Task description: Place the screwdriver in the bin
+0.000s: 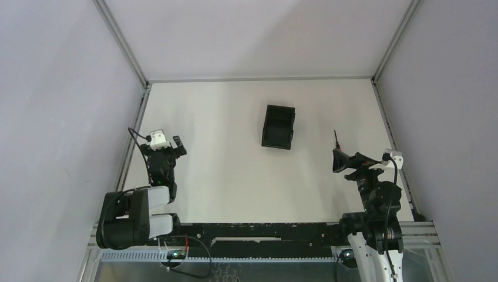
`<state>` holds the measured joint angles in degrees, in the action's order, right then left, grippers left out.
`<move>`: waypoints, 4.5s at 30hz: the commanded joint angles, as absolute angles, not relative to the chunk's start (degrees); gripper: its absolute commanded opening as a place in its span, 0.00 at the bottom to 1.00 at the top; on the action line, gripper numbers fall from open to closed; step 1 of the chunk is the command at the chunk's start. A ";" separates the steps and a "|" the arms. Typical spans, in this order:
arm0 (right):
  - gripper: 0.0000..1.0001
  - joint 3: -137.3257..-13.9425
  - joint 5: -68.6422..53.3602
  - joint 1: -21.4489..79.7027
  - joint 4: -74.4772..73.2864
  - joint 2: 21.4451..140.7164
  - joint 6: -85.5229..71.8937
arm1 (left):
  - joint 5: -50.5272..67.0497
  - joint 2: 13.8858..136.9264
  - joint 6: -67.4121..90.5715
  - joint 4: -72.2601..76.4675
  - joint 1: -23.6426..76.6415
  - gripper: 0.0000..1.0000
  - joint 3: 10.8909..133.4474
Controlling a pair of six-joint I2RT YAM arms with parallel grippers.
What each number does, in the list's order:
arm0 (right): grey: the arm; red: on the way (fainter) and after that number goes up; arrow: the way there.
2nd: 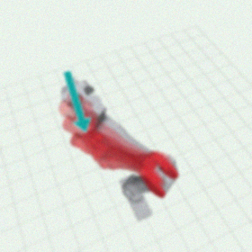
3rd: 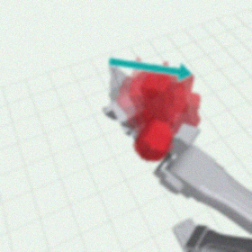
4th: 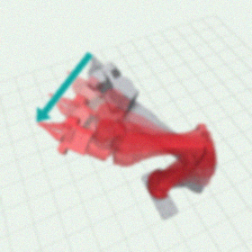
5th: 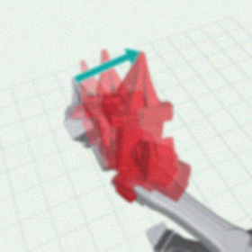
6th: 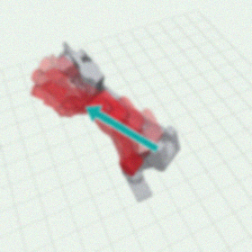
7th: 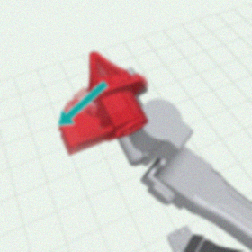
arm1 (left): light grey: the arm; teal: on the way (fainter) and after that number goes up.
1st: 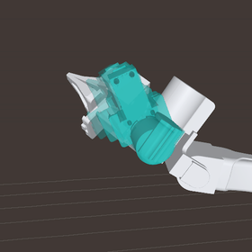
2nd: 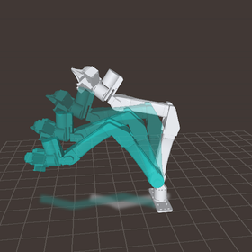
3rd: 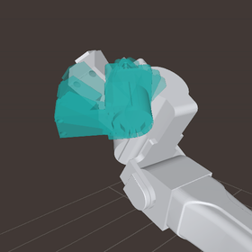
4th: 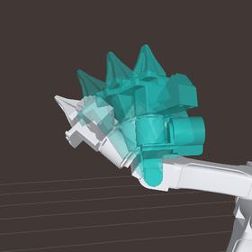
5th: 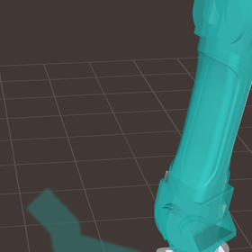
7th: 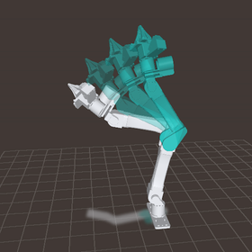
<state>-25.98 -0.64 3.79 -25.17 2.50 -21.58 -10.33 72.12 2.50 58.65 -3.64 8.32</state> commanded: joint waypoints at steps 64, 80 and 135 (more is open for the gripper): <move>0.00 -116.54 4.04 -1.27 -77.51 108.85 -5.07 | -10.54 72.16 1.49 60.65 -3.38 1.00 11.06; 0.00 -127.61 1.45 23.85 -68.60 120.60 -7.02 | -10.46 72.15 1.53 60.64 -3.34 1.00 11.02; 1.00 -64.02 1.73 26.00 -25.08 65.15 -7.43 | -10.53 72.09 1.48 60.66 -3.34 1.00 11.01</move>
<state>-71.22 4.23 27.64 -33.58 71.90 -3.84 -10.33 72.14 2.50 58.65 -3.64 8.32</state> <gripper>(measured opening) 0.993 0.996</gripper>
